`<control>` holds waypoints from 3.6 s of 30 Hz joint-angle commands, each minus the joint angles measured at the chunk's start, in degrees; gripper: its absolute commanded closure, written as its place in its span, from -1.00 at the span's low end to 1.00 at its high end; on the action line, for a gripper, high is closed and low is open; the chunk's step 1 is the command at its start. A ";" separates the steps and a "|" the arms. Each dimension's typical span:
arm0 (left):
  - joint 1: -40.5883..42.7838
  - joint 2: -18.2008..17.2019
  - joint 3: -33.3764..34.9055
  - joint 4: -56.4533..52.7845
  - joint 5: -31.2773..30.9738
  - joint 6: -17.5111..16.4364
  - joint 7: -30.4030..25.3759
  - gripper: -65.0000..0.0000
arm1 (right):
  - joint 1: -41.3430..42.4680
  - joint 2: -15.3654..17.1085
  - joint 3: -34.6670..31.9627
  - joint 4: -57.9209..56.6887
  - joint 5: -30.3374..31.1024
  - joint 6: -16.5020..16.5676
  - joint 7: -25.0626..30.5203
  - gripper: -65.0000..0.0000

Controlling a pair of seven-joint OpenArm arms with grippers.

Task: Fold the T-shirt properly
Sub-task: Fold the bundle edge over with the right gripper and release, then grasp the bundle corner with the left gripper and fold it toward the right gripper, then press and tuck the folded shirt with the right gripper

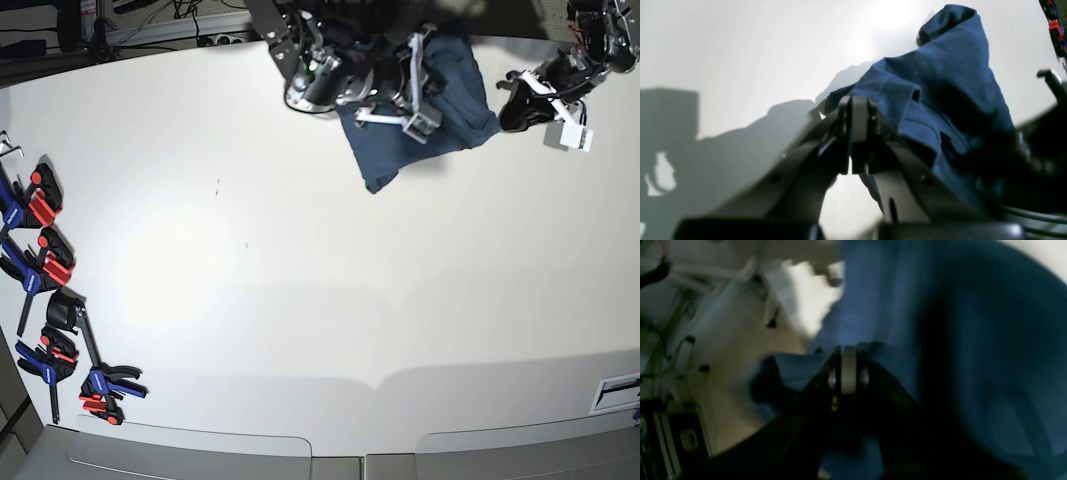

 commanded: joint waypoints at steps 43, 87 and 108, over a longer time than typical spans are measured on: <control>1.29 -1.27 4.33 0.98 -30.91 -0.54 27.73 1.00 | 25.24 -0.50 26.58 -22.60 -0.09 5.09 8.94 1.00; -11.67 -4.92 13.14 2.21 29.66 21.22 -15.39 1.00 | 28.35 -0.55 26.62 -20.72 15.32 8.17 0.17 1.00; -11.06 -4.87 -3.02 2.14 29.66 23.82 -16.35 1.00 | 25.88 -3.33 3.96 -20.61 8.92 10.68 7.82 1.00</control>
